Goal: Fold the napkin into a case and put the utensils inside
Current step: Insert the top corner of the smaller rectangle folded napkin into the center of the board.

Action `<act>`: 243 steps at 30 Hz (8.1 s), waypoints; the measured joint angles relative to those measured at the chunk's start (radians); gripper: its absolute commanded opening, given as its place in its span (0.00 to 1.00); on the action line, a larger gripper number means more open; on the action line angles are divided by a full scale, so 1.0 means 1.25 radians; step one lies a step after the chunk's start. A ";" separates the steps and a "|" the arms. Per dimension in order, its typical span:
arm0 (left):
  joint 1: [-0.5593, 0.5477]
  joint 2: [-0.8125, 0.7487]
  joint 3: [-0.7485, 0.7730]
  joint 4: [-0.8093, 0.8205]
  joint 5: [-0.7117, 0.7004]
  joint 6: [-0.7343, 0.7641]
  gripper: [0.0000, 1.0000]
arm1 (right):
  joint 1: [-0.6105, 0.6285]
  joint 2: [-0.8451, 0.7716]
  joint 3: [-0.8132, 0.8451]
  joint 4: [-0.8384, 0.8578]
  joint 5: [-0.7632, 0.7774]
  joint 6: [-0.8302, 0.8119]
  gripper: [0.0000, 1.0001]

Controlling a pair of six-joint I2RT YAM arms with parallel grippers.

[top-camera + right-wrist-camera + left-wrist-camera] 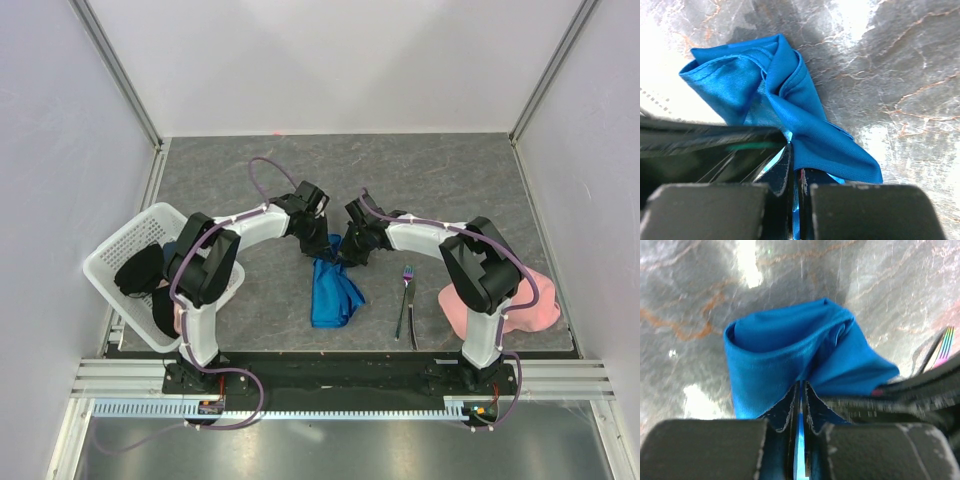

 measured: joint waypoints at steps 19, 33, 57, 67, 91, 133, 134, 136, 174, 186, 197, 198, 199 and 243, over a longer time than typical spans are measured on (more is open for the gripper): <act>0.017 -0.278 -0.168 -0.020 0.099 0.031 0.67 | 0.050 0.055 0.125 -0.160 0.129 0.118 0.00; -0.065 -0.277 -0.248 0.051 0.081 0.014 0.68 | 0.065 0.061 0.140 -0.222 0.133 0.268 0.00; -0.062 -0.266 -0.448 0.370 0.172 -0.053 0.15 | 0.086 0.086 0.229 -0.336 0.275 -0.016 0.00; -0.090 -0.320 -0.465 0.418 0.149 -0.102 0.32 | 0.082 0.087 0.286 -0.415 0.392 -0.189 0.00; -0.111 -0.155 -0.418 0.488 0.132 -0.159 0.09 | 0.093 0.194 0.458 -0.609 0.454 -0.110 0.04; 0.067 -0.144 -0.396 0.409 0.192 -0.196 0.09 | 0.179 0.314 0.654 -0.624 0.558 -0.270 0.52; 0.074 -0.149 -0.400 0.400 0.193 -0.196 0.09 | 0.179 0.314 0.652 -0.613 0.557 -0.276 0.49; 0.092 -0.169 -0.411 0.380 0.193 -0.196 0.09 | 0.179 0.314 0.645 -0.588 0.549 -0.284 0.48; 0.197 -0.181 -0.088 0.068 0.262 -0.063 0.08 | -0.029 -0.006 0.222 -0.227 0.004 -0.353 0.70; 0.050 0.070 0.145 0.062 0.298 -0.075 0.06 | -0.176 -0.182 -0.080 -0.099 -0.189 -0.290 0.28; 0.116 0.128 0.171 -0.054 0.260 -0.013 0.06 | -0.168 -0.182 -0.243 0.018 -0.317 -0.245 0.26; 0.121 0.128 0.171 -0.061 0.255 -0.005 0.06 | -0.164 -0.182 -0.250 0.026 -0.323 -0.243 0.26; 0.127 0.128 0.170 -0.068 0.252 0.002 0.06 | -0.158 -0.182 -0.254 0.032 -0.329 -0.242 0.26; 0.250 -0.131 0.045 -0.190 0.171 0.090 0.32 | -0.009 0.203 0.486 -0.273 -0.001 -0.442 0.70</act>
